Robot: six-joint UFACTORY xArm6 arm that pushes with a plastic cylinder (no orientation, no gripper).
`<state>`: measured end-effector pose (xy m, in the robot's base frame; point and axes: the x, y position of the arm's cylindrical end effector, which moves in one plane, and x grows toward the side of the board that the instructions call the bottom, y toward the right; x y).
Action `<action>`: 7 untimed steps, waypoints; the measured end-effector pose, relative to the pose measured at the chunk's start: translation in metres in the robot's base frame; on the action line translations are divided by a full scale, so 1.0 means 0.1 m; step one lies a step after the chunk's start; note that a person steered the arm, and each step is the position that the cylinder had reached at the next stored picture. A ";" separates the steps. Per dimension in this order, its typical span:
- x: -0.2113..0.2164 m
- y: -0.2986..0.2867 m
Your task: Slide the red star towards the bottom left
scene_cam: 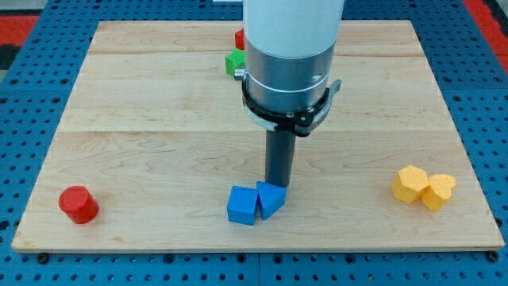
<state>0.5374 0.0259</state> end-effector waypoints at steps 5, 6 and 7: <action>-1.17 -0.04; -1.73 0.20; -2.25 0.67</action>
<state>0.3124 0.0930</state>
